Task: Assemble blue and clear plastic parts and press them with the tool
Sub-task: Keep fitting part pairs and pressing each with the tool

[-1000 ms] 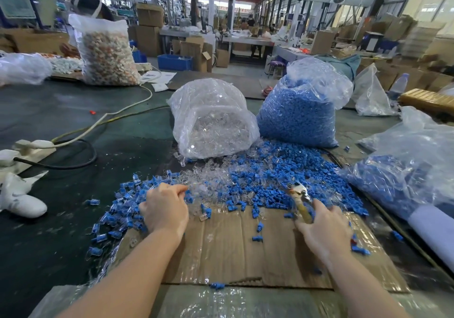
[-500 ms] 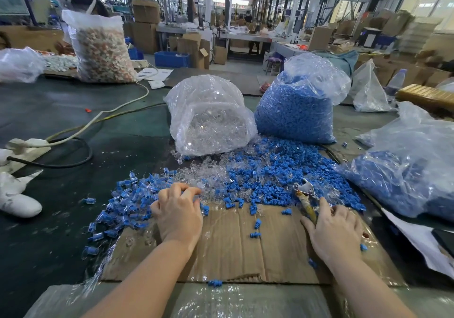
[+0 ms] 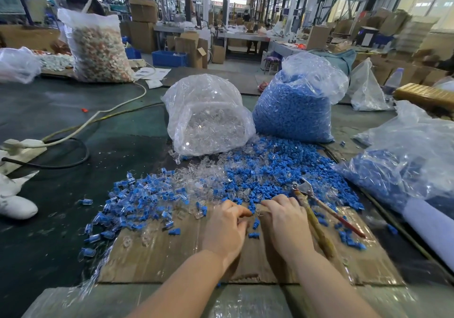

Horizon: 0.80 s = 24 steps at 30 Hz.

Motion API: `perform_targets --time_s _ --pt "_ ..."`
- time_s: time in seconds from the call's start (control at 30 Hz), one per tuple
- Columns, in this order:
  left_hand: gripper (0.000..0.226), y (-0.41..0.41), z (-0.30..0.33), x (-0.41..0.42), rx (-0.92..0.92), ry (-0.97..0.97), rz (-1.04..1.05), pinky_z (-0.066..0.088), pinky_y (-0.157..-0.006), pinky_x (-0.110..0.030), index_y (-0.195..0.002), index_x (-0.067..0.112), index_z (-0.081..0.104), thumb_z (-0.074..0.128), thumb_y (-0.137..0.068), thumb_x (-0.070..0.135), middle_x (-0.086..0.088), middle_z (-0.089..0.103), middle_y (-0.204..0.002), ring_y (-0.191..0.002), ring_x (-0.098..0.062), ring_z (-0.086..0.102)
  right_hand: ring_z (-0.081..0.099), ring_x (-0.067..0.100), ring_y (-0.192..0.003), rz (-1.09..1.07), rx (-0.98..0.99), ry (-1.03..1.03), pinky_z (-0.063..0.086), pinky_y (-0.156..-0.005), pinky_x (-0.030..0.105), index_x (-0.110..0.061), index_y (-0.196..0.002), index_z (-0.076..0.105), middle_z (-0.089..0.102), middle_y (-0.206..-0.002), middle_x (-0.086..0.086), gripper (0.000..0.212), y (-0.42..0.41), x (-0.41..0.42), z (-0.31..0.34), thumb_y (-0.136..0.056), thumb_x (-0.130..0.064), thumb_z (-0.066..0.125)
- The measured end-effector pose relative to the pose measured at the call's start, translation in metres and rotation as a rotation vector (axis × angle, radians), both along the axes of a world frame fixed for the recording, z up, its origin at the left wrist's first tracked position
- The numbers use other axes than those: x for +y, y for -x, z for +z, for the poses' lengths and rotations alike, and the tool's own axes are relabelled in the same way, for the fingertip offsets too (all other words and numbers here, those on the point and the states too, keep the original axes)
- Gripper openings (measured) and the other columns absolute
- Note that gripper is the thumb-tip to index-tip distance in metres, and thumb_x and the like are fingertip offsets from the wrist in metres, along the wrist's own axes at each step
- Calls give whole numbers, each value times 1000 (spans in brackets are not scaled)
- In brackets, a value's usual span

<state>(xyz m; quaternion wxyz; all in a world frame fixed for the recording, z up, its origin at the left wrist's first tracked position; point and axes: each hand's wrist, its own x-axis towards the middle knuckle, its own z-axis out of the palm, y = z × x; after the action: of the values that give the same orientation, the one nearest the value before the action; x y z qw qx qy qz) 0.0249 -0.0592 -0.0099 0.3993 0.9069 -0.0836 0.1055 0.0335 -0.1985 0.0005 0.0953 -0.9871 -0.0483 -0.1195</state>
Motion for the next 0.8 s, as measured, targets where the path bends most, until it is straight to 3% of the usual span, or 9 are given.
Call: perform_targets --time_s 0.2,0.37,0.57,0.7,0.8 --pt "31 0 -3 -8 83 -26 -42 38 -88 -16 -120 24 61 60 -89 28 10 51 -102 -100 -7 46 44 15 -112 -58 36 -58 35 -91 30 -32 -125 48 52 -118 -8 31 -3 10 -10 -96 -22 44" --pt "27 -2 -3 -6 87 59 24 37 -85 -12 -114 21 64 62 -88 24 10 51 -99 -94 -5 48 48 12 -104 -93 -4 -155 36 -87 28 -31 -113 54 58 -110 -11 21 -7 12 -14 -96 -23 46" --pt "25 -2 0 -3 109 189 69 34 -69 3 -112 22 64 62 -87 16 16 49 -94 -81 6 47 50 10 -95 -75 -41 -237 40 -85 27 -25 -100 56 57 -94 -13 8 -7 12 -10 -94 -25 52" --pt "35 0 5 0 130 322 58 48 -84 -13 -116 23 61 61 -86 5 17 51 -97 -90 2 53 53 6 -85 -45 28 -612 44 -74 21 -26 -88 60 58 -85 -13 6 -7 19 1 -90 -20 61" --pt "35 4 10 3 115 372 15 52 -86 -24 -110 29 65 64 -84 5 15 58 -99 -91 -1 58 59 7 -83 7 155 -727 49 -75 24 -26 -84 61 64 -86 -7 9 -7 23 10 -89 -18 62"
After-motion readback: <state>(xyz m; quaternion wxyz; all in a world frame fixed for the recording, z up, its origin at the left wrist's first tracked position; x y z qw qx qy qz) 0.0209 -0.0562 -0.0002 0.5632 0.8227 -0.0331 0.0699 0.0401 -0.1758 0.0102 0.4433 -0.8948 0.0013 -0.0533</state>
